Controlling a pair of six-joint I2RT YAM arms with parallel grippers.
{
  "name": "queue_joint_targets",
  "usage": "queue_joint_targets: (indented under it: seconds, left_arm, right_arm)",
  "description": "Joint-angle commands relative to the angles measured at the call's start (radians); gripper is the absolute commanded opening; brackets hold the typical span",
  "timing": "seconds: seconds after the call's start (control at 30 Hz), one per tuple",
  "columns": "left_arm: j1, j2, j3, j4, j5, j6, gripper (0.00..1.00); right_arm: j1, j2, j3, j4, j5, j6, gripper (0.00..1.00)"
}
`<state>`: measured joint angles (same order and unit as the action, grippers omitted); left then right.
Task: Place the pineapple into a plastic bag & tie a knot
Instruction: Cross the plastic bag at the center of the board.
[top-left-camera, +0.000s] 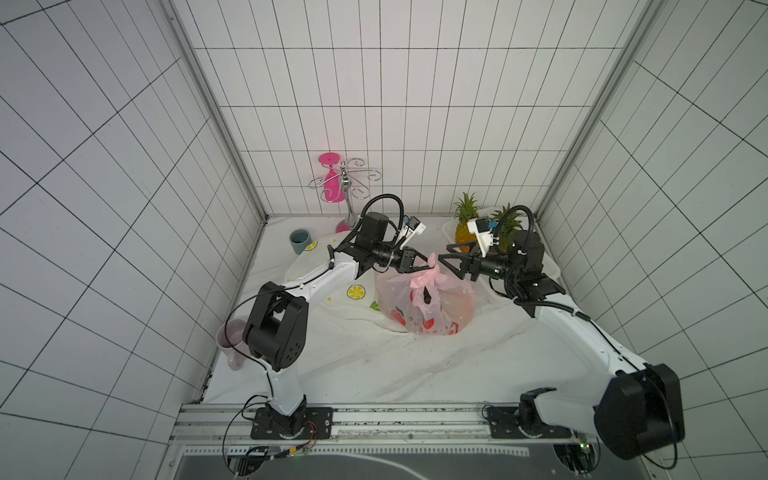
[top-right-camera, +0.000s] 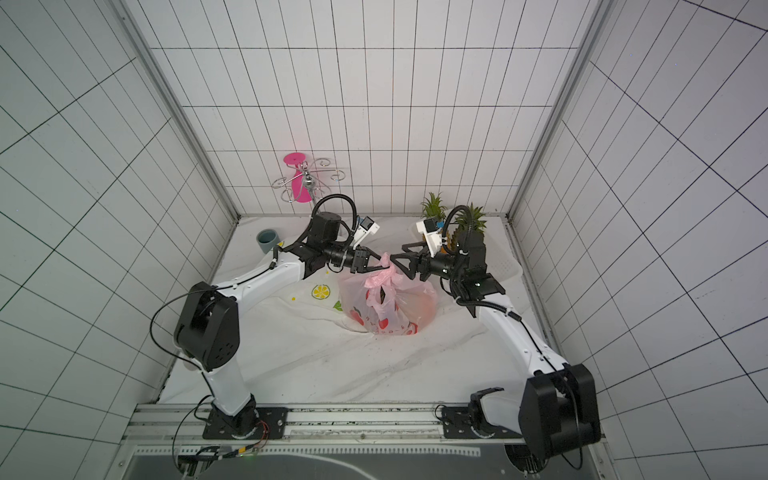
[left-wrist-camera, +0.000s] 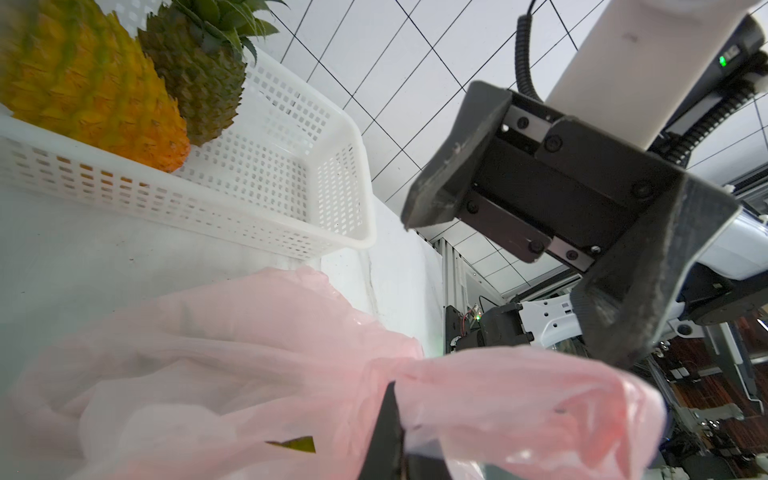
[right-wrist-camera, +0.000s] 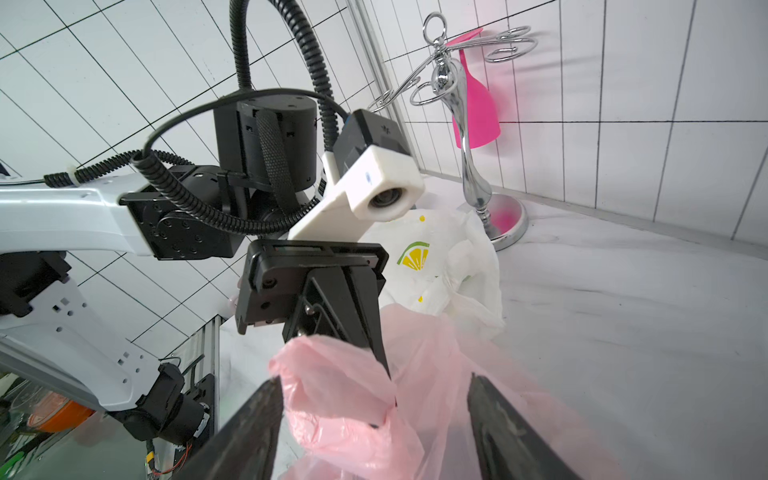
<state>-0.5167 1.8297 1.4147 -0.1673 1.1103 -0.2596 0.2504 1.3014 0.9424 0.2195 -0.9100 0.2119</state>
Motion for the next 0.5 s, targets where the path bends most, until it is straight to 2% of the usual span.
queue_joint_targets:
  seconds: [0.0,0.1,0.27,0.37,0.47]
  left_arm:
    - [0.005,0.014,0.021,0.074,0.079,-0.036,0.00]
    - [0.012,0.007,0.014,0.096,0.087,-0.056,0.00]
    - [0.019,0.001,0.013,0.120,0.092,-0.081,0.00]
    - [0.018,-0.004,0.012,0.140,0.092,-0.100,0.00]
    - [0.017,-0.011,0.011,0.143,0.090,-0.106,0.00]
  right_arm:
    - [0.002,0.082,0.132,-0.069,-0.125,-0.076,0.71]
    - [0.024,0.113,0.134,-0.093,-0.172,-0.095,0.71]
    - [0.089,0.124,0.153,-0.229,-0.150,-0.183,0.71]
    - [0.110,0.119,0.141,-0.245,-0.139,-0.189,0.72]
    - [0.130,0.114,0.137,-0.245,-0.101,-0.183,0.66]
